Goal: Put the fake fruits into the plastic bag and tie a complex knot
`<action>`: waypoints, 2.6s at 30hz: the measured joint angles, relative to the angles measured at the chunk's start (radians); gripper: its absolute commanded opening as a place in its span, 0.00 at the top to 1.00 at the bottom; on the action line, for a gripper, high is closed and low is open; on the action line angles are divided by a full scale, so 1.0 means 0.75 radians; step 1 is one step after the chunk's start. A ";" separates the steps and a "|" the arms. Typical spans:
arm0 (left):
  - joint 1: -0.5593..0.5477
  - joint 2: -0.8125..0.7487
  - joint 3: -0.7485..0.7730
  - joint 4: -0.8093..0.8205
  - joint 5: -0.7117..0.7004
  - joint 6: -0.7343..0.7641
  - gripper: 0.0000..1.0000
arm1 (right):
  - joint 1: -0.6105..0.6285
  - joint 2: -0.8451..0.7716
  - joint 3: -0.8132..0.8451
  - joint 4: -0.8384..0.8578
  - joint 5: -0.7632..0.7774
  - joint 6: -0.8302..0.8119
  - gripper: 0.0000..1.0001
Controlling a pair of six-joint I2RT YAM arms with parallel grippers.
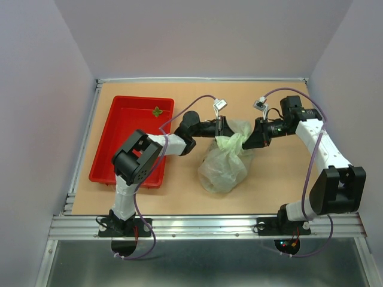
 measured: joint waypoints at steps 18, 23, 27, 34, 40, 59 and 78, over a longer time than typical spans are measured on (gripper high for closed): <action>0.250 -0.260 -0.012 -0.612 0.009 0.481 0.38 | 0.000 -0.003 0.000 -0.002 0.026 -0.077 0.99; 0.440 -0.427 0.049 -1.086 0.022 0.830 0.21 | 0.000 -0.003 0.000 -0.002 0.033 -0.105 1.00; 0.463 -0.525 0.112 -1.352 0.060 1.007 0.08 | 0.000 -0.003 0.000 -0.002 0.042 -0.116 1.00; 0.301 -0.588 0.142 -1.580 0.060 1.120 0.06 | 0.000 -0.003 0.000 -0.002 0.049 -0.120 1.00; 0.192 -0.567 0.176 -1.707 -0.006 1.145 0.04 | 0.000 -0.003 0.000 -0.001 0.049 -0.120 1.00; 0.123 -0.427 0.216 -1.600 0.011 1.027 1.00 | 0.000 -0.012 0.000 -0.001 0.085 -0.114 1.00; 0.491 -0.506 0.245 -1.966 -0.381 1.397 1.00 | -0.385 -0.054 0.010 -0.090 0.289 -0.422 1.00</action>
